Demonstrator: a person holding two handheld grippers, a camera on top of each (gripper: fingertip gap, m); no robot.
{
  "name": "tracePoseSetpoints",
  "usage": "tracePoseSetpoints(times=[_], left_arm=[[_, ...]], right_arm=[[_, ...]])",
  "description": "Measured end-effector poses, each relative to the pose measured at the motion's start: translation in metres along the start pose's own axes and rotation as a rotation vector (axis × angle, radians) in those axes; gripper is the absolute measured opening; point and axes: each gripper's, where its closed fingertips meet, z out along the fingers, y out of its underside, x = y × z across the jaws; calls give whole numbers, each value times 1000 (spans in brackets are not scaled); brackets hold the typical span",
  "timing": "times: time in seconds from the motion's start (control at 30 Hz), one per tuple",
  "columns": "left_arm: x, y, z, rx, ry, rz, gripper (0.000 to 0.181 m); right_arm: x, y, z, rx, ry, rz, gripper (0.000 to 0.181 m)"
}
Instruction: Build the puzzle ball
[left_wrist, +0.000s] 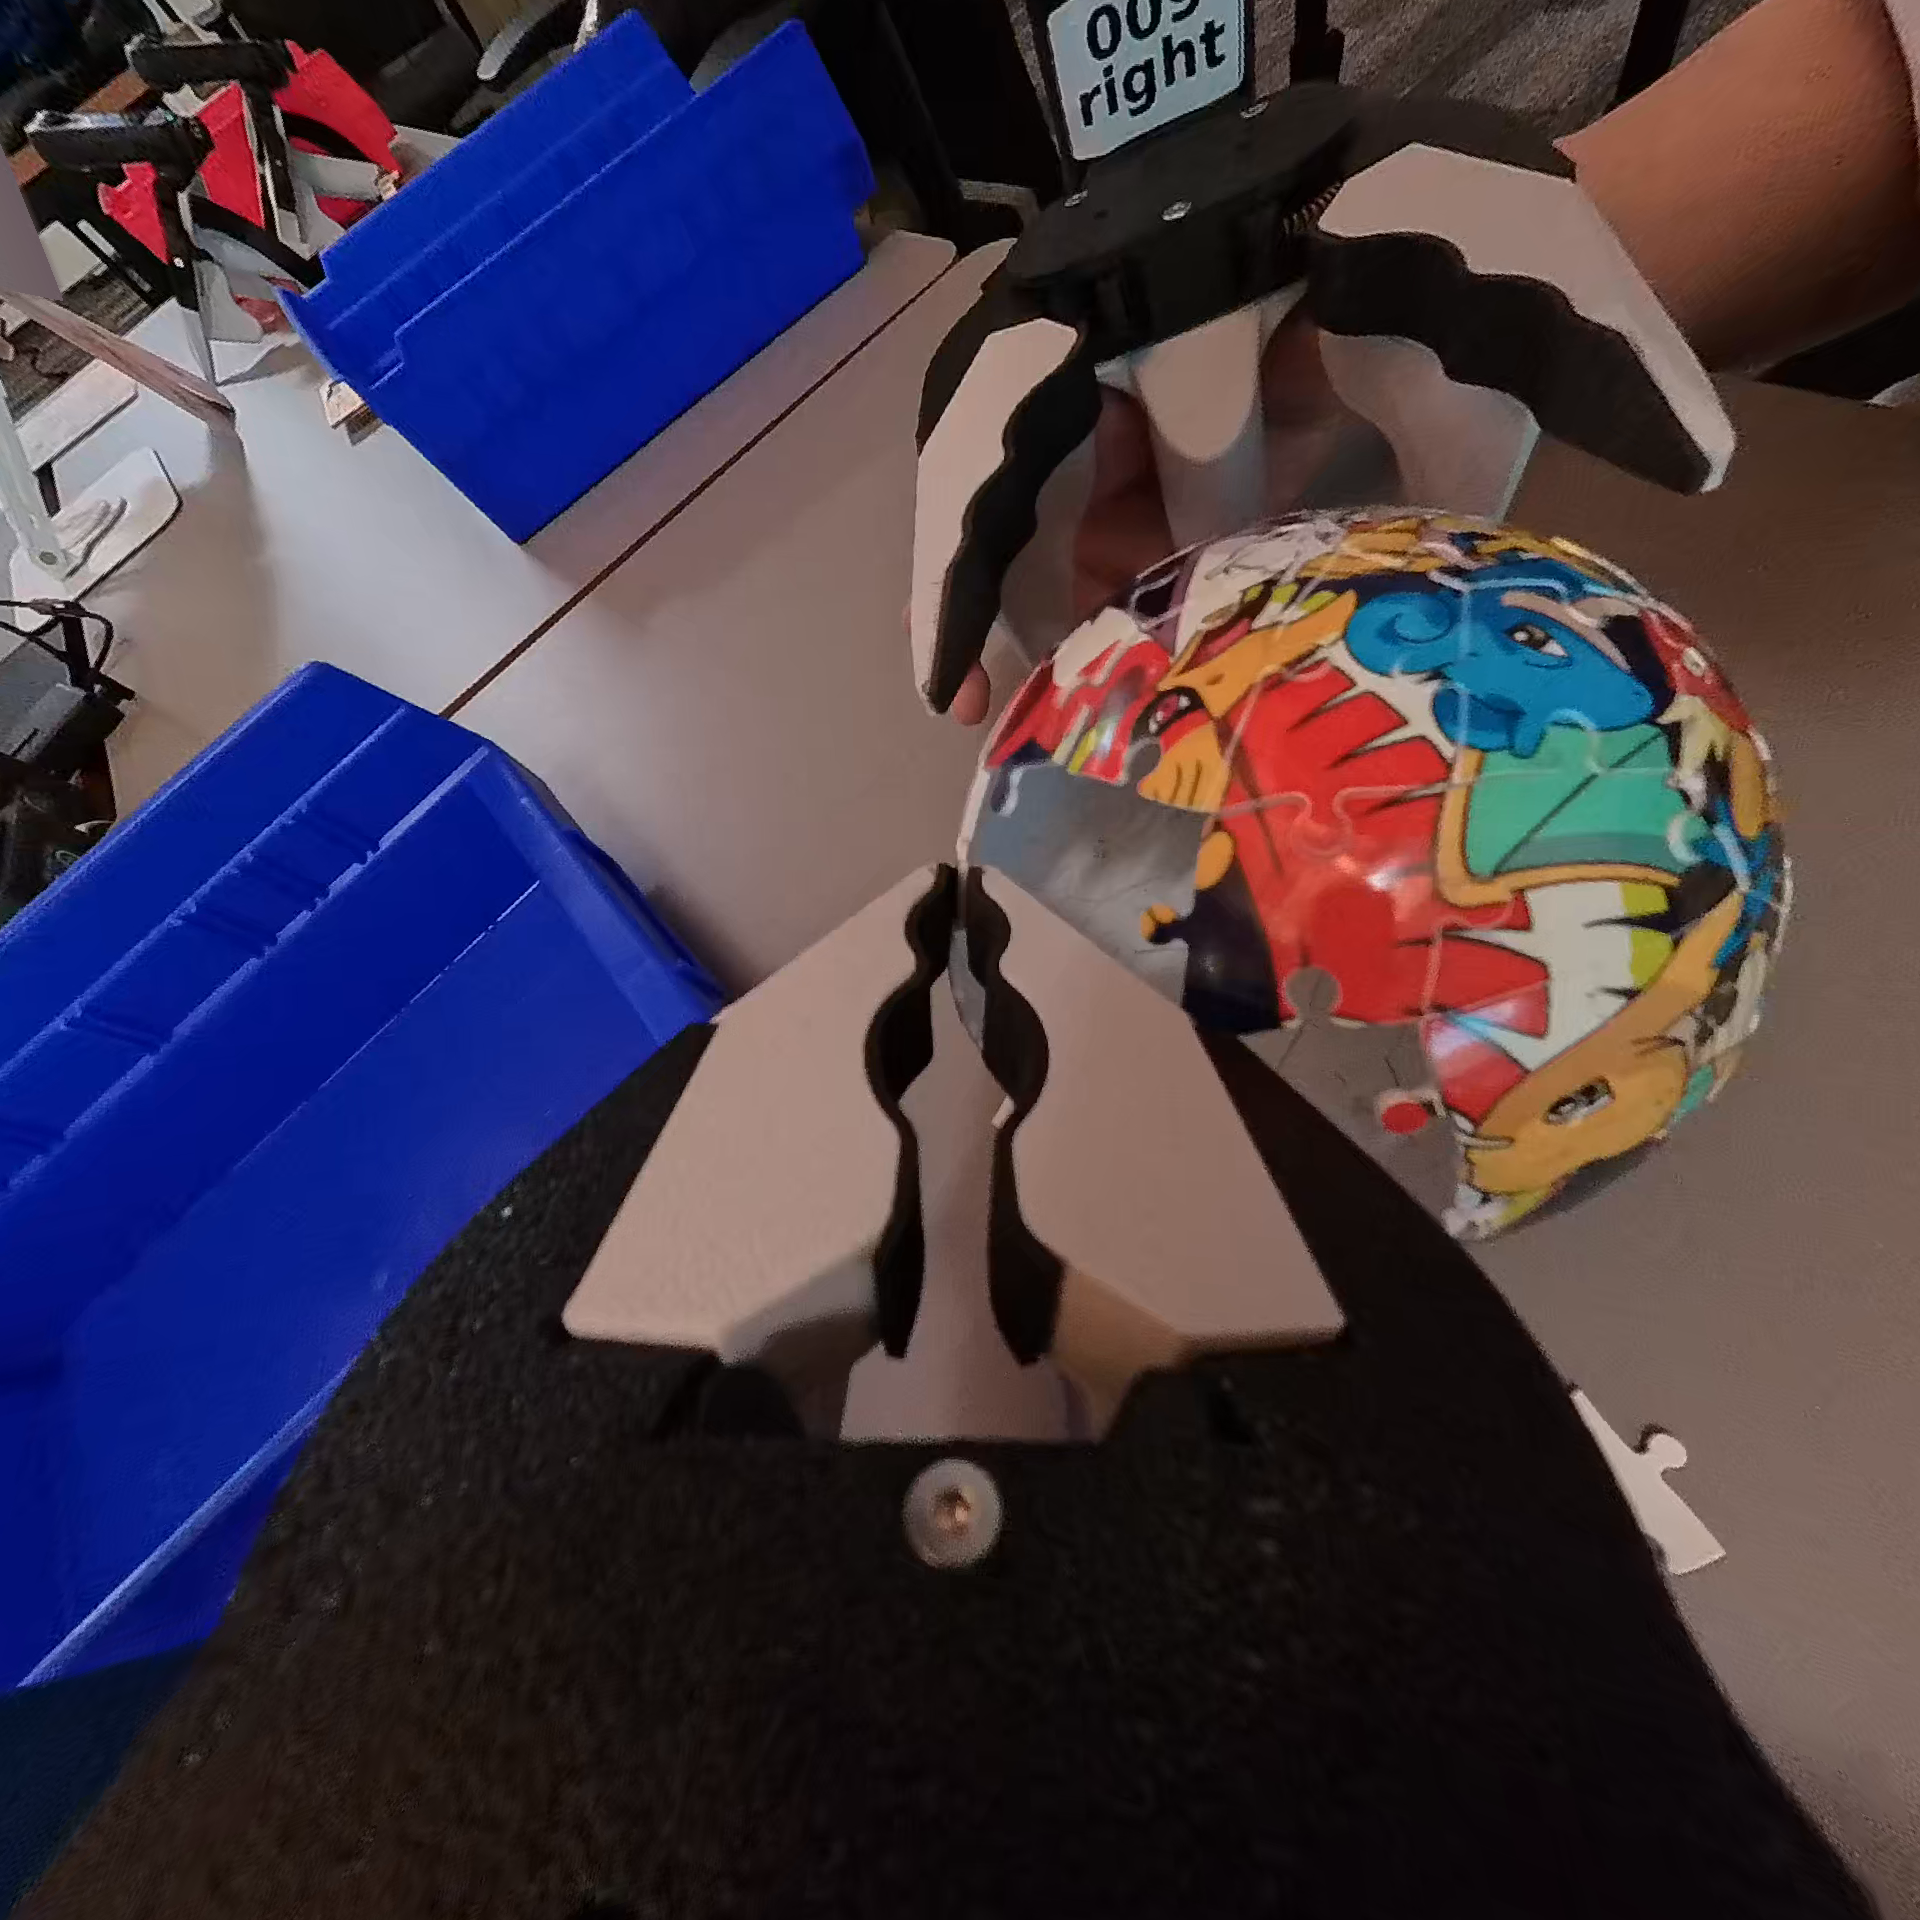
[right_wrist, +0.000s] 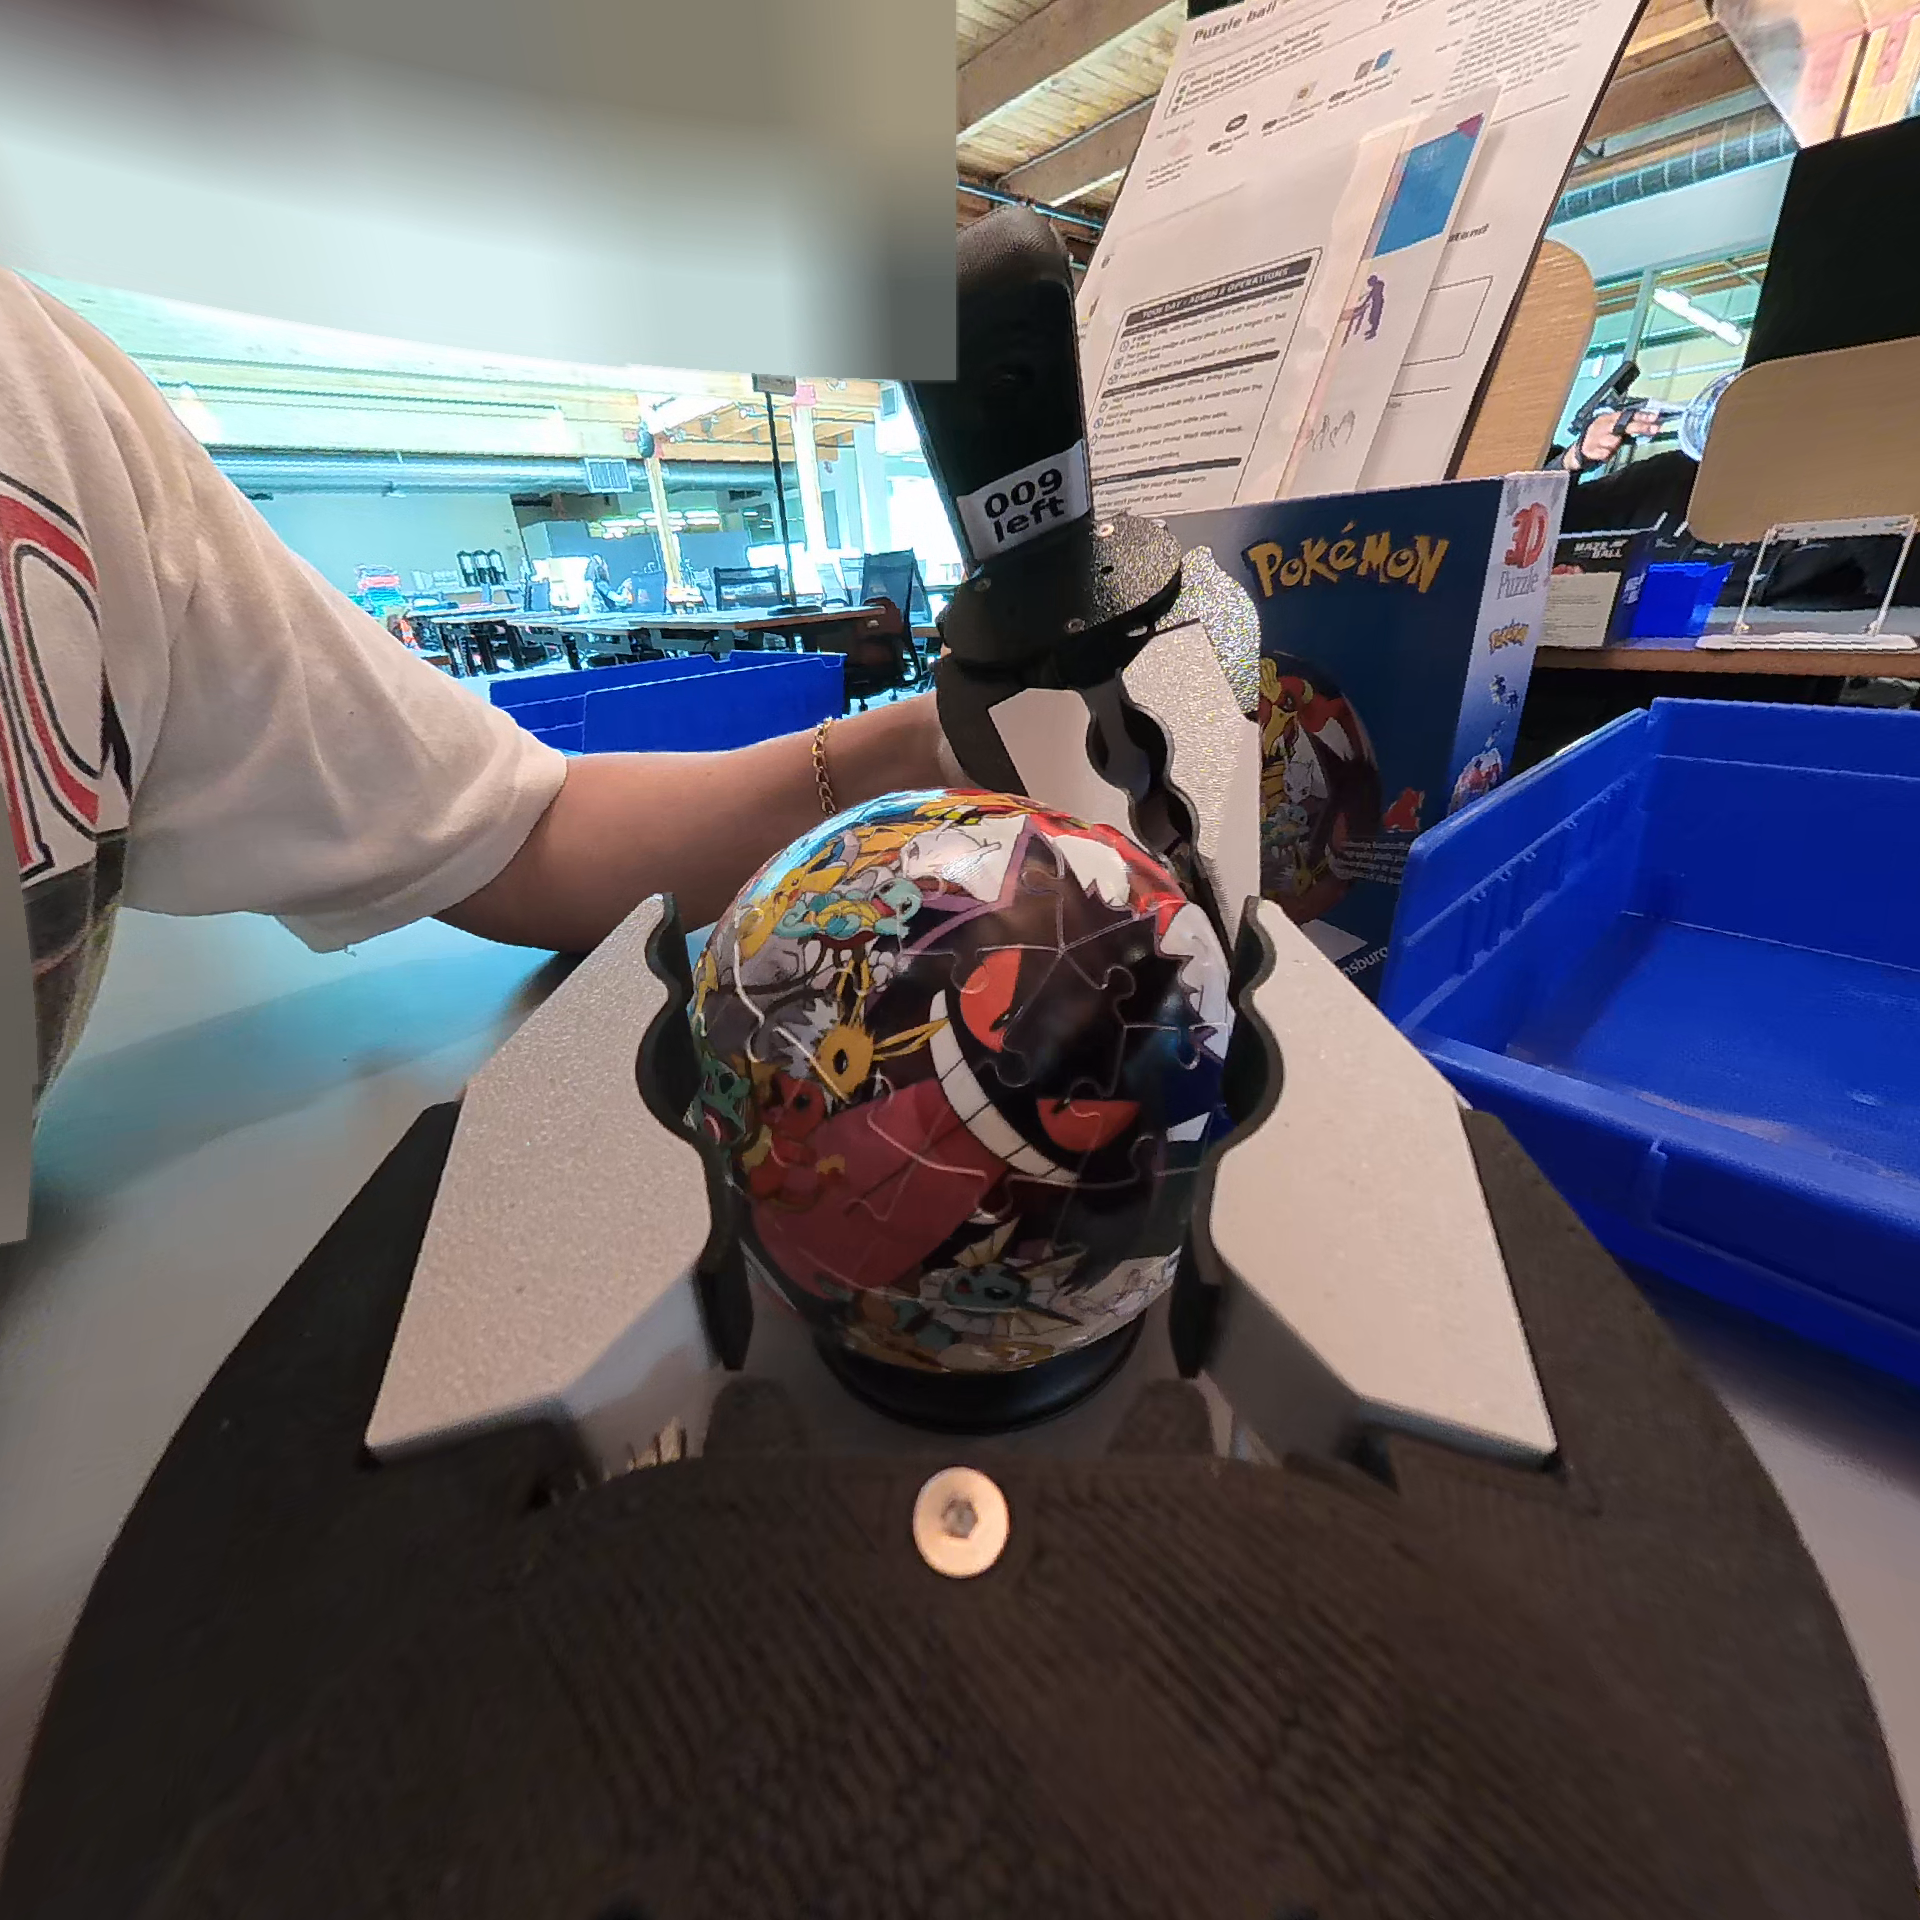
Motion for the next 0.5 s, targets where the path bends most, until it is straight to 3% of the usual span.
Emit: tracePoseSetpoints(times=[0.23, 0.5], left_arm=[[-4, 1, 0, 17, -35, -3, 7], [-2, 4, 1, -3, -21, -32, 2]], right_arm=[[1, -1, 0, 4, -2, 8, 101], [1, 0, 0, 5, -3, 12, 100]])
